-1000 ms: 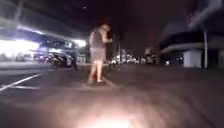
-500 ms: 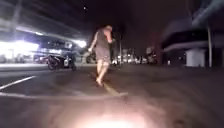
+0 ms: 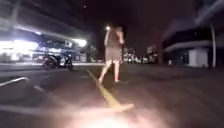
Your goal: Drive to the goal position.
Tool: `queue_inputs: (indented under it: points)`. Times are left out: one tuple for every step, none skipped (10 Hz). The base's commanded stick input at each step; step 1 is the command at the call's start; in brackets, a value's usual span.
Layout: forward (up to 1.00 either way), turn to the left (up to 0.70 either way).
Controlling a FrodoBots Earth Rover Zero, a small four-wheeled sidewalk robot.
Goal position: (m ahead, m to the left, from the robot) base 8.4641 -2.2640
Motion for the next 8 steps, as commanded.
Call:
queue_inputs:
  points:
    - [1.0,0.0]
    - [1.0,0.0]
    - [1.0,-0.22]
    - [1.0,-0.4]
    - [1.0,-0.4]
    - [1.0,-0.26]
    - [1.0,0.0]
    - [1.0,0.0]
